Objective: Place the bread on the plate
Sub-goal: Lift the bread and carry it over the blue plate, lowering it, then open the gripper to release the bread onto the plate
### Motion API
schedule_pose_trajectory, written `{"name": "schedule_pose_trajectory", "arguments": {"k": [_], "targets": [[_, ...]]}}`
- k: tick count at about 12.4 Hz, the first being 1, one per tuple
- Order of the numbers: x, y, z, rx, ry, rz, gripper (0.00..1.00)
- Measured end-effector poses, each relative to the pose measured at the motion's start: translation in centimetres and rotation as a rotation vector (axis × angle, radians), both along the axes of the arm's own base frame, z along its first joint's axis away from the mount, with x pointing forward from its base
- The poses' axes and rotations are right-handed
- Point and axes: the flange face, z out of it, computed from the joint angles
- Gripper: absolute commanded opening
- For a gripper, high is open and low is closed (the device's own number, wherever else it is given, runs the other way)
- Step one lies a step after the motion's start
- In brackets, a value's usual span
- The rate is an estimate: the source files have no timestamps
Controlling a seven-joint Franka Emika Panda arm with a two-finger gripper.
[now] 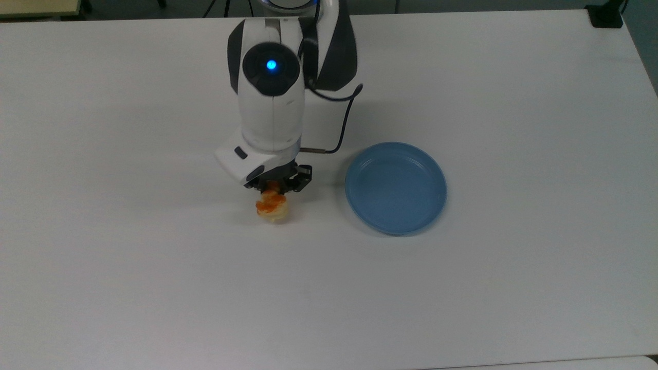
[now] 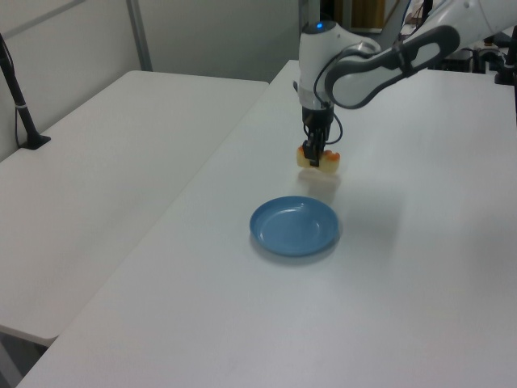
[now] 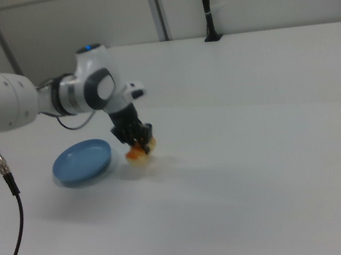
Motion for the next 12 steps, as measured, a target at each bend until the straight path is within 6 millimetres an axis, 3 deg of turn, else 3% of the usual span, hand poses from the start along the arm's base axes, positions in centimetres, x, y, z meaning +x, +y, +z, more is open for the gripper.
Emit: {"name": "schedule_pose_trajectory", "arguments": {"k": [3,5,6,8,11,12], "targets": [[-1.0,7.1,5.4,0.008,-0.01,0.067,0.36],[-2.4,14.3,6.5,0.018,-0.027,0.076,0.36],[-3.1,16.9,5.9,0.019,-0.02,0.087,0.36],[-3.6,20.0,4.0,0.026,-0.021,0.08,0.47],[-2.9,21.1,0.1,0.037,-0.033,0.072,0.48],[-2.7,21.2,-1.0,0.039,-0.033,0.074,0.58]]}}
